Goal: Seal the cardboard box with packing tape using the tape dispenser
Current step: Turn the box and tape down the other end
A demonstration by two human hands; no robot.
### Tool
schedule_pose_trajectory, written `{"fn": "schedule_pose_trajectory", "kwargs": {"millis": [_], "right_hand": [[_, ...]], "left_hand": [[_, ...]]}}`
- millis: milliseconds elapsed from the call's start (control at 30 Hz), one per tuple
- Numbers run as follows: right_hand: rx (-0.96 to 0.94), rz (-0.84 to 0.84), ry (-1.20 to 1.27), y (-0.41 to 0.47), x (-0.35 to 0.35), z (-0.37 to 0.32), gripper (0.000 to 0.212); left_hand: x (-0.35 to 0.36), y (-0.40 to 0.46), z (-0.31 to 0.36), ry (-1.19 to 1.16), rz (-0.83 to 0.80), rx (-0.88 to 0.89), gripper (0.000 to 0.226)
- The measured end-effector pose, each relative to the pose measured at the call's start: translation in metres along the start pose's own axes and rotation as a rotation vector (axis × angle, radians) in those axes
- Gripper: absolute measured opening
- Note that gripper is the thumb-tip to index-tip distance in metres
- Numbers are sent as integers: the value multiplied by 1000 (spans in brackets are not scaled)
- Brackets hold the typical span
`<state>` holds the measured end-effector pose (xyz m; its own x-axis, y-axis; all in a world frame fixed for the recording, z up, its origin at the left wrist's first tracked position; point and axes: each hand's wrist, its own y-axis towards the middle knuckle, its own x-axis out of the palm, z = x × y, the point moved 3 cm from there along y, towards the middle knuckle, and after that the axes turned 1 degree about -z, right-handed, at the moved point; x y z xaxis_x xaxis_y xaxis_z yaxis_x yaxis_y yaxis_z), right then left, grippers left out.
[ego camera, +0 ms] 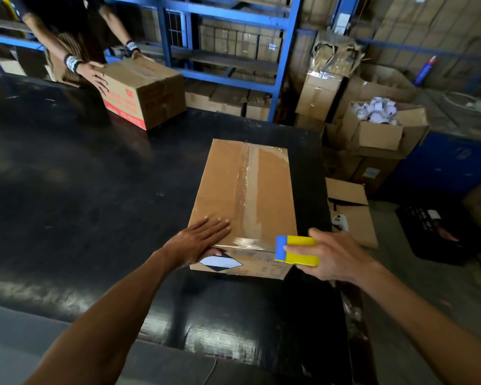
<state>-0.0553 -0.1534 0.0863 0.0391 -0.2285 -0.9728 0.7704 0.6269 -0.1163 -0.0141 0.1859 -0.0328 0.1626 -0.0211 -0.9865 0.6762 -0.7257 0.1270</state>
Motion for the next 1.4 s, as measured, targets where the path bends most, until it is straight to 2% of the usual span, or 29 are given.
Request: {"fn": "schedule_pose_trajectory", "kwargs": {"millis": [300, 400, 500, 633, 733, 933, 1167, 1300, 1400], "right_hand": [[-30, 42, 47, -30, 21, 23, 64], [-17, 65, 84, -31, 23, 25, 62], [-5, 69, 95, -32, 24, 26, 60], [2, 61, 121, -34, 29, 30, 57], [-31, 84, 137, -37, 29, 37, 59], [-50, 76, 105, -72, 55, 91, 59], [-9, 99, 68, -33, 76, 45, 61], [16, 47, 1, -26, 104, 23, 63], [88, 58, 81, -23, 117, 17, 67]], "left_hand": [[-16, 7, 13, 63, -60, 24, 75], [-24, 44, 37, 142, -14, 97, 77], [-14, 86, 74, 97, -32, 180, 73], [2, 97, 92, 29, -76, 99, 62], [3, 96, 86, -3, -88, 129, 61], [6, 96, 87, -5, -89, 118, 60], [0, 97, 90, 3, -101, 77, 59], [-3, 97, 94, 27, -141, 64, 59], [-8, 101, 99, 43, -130, 18, 60]]}}
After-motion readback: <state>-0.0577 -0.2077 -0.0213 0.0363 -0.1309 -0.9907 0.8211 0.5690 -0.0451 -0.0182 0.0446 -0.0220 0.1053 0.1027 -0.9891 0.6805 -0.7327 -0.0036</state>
